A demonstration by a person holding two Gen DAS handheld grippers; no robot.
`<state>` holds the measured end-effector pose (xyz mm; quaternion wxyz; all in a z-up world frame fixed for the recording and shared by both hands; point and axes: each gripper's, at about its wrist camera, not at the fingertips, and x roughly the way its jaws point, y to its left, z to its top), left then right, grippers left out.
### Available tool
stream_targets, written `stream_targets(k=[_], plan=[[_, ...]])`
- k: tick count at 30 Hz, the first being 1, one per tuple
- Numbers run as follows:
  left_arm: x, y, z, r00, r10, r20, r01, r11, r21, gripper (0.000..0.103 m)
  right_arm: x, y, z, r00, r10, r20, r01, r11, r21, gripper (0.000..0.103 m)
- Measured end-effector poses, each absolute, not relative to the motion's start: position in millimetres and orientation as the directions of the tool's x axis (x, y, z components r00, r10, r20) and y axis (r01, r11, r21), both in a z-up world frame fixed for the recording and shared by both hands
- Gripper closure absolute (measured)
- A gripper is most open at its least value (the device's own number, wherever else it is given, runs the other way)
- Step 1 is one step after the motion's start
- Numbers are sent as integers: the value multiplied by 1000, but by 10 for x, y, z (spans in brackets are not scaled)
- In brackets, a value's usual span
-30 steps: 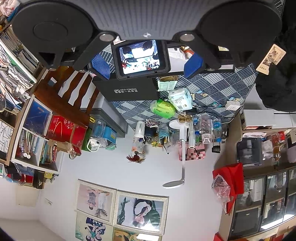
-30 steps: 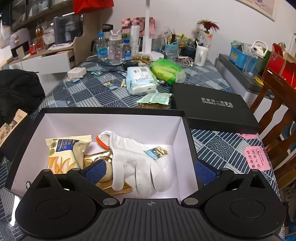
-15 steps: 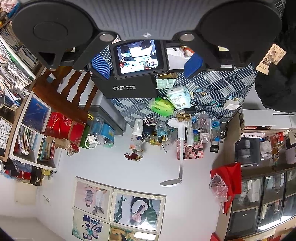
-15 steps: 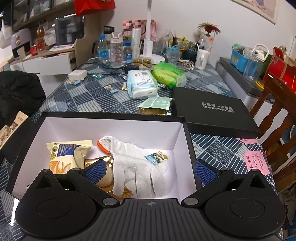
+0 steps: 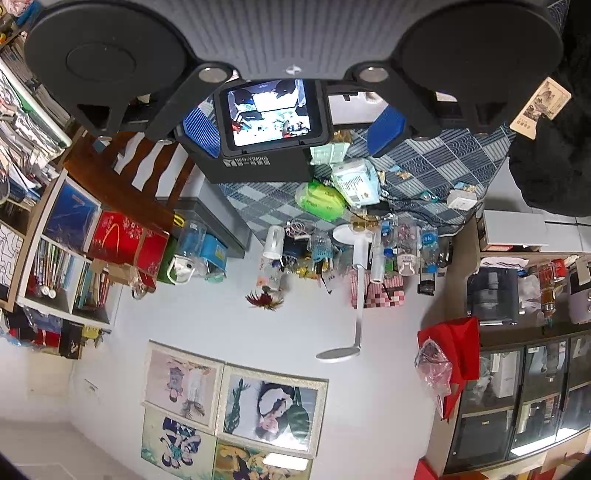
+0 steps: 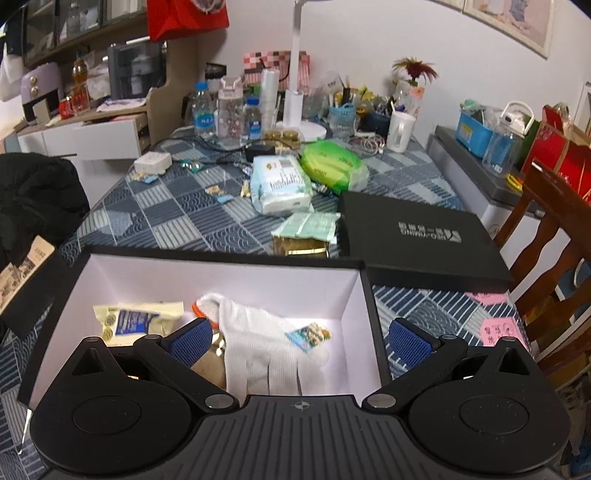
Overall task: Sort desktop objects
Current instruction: 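Withdraw the right gripper from the box toward the black lid, then move both grippers to opposite edges of the black NEO-YIMING lid and grasp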
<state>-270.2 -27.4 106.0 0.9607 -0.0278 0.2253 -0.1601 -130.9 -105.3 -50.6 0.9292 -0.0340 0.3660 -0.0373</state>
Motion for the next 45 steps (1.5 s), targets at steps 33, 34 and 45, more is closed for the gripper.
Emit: stream_targets(k=[33,34,45], plan=[[-2027,185,1498,911,-281,-301,242,957,-160,0,-721,-956,318,820,-73,-567,44,997,-66,0],[-2009,186,1527,914,-281,-292,243,957,-160,0,-714,-979,353,824,-74,-562,45,997,-65,0],[-1811,-81,1827,929,-297,-222,267,951,-155,0,-675,-1553,733,847,-106,-521,88,994,-59,0]])
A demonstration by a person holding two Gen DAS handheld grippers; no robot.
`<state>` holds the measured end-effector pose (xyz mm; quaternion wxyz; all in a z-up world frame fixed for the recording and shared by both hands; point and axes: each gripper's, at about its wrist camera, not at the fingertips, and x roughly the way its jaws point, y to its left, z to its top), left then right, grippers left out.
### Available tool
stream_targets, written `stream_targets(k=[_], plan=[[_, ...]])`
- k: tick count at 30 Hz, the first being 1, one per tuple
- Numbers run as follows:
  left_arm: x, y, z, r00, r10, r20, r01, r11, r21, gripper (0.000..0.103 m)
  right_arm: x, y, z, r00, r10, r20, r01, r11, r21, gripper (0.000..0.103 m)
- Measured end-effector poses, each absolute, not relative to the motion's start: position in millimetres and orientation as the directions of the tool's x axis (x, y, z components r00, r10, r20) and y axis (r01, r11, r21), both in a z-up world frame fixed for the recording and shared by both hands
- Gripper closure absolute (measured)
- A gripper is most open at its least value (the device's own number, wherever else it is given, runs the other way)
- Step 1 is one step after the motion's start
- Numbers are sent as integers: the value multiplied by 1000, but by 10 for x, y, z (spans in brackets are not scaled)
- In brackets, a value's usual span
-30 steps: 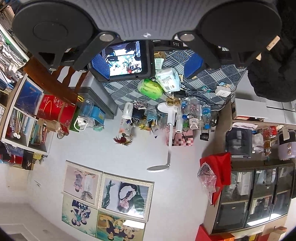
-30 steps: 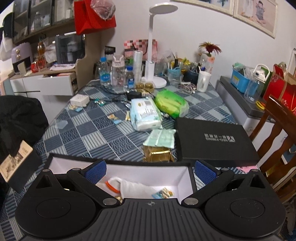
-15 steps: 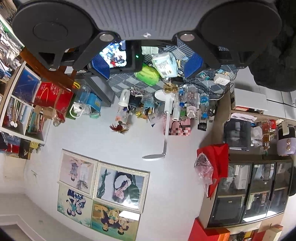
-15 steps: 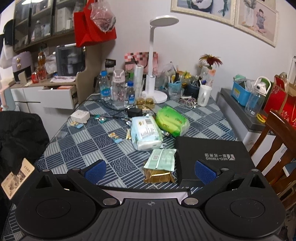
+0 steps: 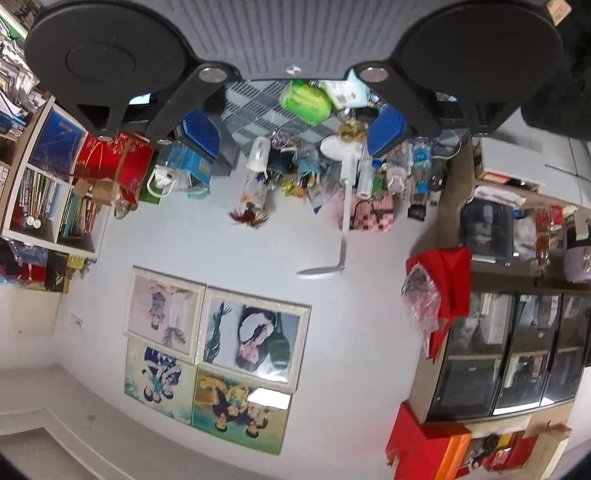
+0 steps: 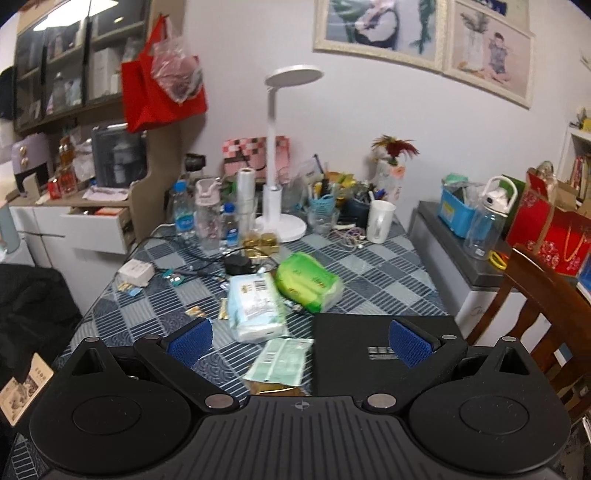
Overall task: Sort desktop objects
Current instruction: 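Move both grippers to opposite edges of the black NEO-YIMING lid and grasp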
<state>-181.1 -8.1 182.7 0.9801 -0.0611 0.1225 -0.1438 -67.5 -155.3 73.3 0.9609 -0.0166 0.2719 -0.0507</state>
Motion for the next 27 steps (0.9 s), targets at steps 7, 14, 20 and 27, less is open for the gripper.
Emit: stream_targets(k=[7,14,20,27], plan=[[-1625,-408,1887,929,-308,-205,281,947,-154,0,-709,-2099,826,852,-153,-501,148,988,-51,0],[-1391,-767,1825,930,-297,-215,270,952,-146,0,-708,-2644,834,846,-194,-496,195,979,-50,0],[-1163,-1040,1700,923,-291,-251,261,954,-145,0,-662,-3046,809,840,-208,-502,217,975,-40,0],[-764,-1232,1526,892,-298,-339,246,951,-188,0,-460,-3539,710,825,-151,-545,184,983,7,0]])
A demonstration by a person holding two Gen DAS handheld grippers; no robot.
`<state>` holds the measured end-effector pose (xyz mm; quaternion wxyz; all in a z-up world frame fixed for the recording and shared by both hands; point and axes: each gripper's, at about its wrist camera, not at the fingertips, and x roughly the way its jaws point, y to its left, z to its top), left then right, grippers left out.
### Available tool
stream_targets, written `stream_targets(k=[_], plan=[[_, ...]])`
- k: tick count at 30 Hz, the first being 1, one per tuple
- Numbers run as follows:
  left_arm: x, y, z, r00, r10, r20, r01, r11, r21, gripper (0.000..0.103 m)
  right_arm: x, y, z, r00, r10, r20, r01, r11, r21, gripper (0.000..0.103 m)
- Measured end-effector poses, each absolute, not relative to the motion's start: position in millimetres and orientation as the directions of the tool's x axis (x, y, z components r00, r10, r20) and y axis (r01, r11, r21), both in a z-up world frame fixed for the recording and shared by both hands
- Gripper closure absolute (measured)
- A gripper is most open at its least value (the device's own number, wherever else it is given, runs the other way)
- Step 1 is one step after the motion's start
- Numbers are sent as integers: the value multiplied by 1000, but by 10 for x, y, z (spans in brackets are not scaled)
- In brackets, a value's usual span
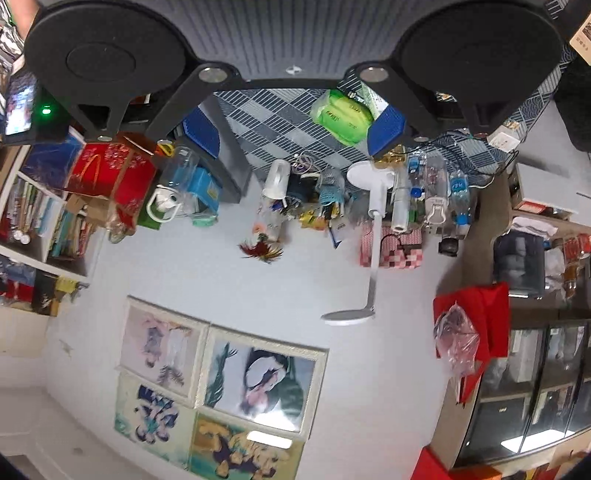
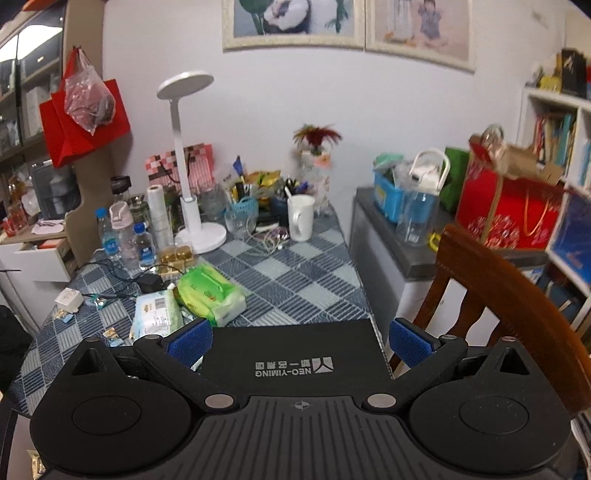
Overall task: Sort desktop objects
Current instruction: 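Move both grippers to opposite edges of the black NEO-YIMING lid and grasp, then lift the black lid off the table with both grippers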
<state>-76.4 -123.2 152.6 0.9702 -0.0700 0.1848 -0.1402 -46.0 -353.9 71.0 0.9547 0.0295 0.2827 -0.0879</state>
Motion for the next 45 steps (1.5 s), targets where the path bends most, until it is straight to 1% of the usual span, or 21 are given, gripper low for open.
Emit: stream_targets(k=[3,5,10,14,17,21,30,37,39,42,45], plan=[[-586,-1255,1477,888,-290,-358,225,951,-212,0,-350,-3740,638,811,-137,-568,172,985,8,0],[-448,-1258,1434,874,-300,-382,216,945,-247,0,-299,-3883,582,803,-104,-587,159,986,43,0],[-154,-1376,1230,838,-315,-446,210,940,-270,0,-196,-4261,380,785,-49,-617,170,975,140,0],[47,-1488,993,796,-343,-499,207,928,-308,0,-69,-4621,163,765,102,-636,132,942,310,0],[177,-1593,809,772,-350,-530,207,927,-312,0,40,-4827,7,749,89,-656,173,930,324,0],[341,-1790,580,748,-341,-569,229,938,-261,0,125,-4990,-180,742,50,-669,176,948,266,0],[633,-2050,213,713,-326,-620,240,945,-221,0,225,-5190,-482,733,43,-679,189,946,263,0],[857,-2176,-65,689,-287,-665,234,957,-171,0,362,-5130,-719,715,4,-699,171,969,180,0],[921,-2210,-141,671,-285,-685,237,957,-166,0,406,-5125,-796,706,-3,-709,171,971,167,0],[1020,-2277,-271,619,-257,-743,230,963,-141,0,480,-5103,-898,696,-29,-718,184,973,139,0],[1088,-2316,-370,593,-250,-765,230,964,-137,0,548,-5079,-997,682,-42,-730,189,975,120,0]])
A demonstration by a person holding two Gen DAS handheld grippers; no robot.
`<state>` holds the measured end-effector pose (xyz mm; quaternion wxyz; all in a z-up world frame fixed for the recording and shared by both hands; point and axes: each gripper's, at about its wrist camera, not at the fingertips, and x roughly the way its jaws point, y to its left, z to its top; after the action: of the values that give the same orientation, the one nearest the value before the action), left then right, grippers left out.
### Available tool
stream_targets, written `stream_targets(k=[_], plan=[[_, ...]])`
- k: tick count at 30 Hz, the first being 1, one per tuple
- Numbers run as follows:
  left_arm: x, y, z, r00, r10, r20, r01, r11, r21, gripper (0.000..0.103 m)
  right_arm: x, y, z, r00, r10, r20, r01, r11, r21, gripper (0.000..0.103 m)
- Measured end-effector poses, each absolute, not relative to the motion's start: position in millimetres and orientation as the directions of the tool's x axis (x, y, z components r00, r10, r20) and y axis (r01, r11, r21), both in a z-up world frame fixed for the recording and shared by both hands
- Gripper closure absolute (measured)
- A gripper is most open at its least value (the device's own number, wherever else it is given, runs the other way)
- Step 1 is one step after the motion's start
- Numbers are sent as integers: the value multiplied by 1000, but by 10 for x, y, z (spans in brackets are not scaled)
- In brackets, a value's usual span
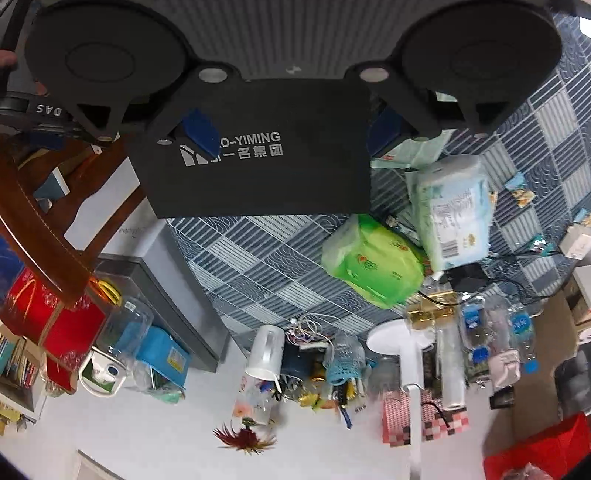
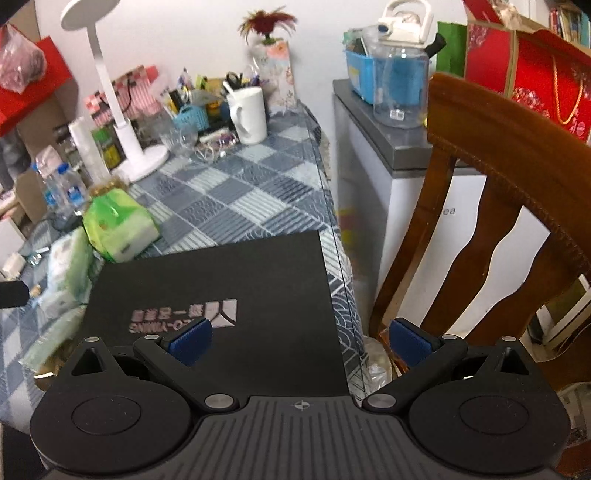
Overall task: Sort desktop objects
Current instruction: 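Lift the black lid off the table with both grippers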
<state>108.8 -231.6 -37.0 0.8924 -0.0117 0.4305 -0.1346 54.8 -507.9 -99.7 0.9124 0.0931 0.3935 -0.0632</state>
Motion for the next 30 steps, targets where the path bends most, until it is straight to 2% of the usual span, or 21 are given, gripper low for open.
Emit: stream_targets(k=[30], plan=[[1545,-2504,-1010,495,-215,-842,205,971,-127,0,1018,-5049,-1466,605,-39,-795,151,986,66,0]])
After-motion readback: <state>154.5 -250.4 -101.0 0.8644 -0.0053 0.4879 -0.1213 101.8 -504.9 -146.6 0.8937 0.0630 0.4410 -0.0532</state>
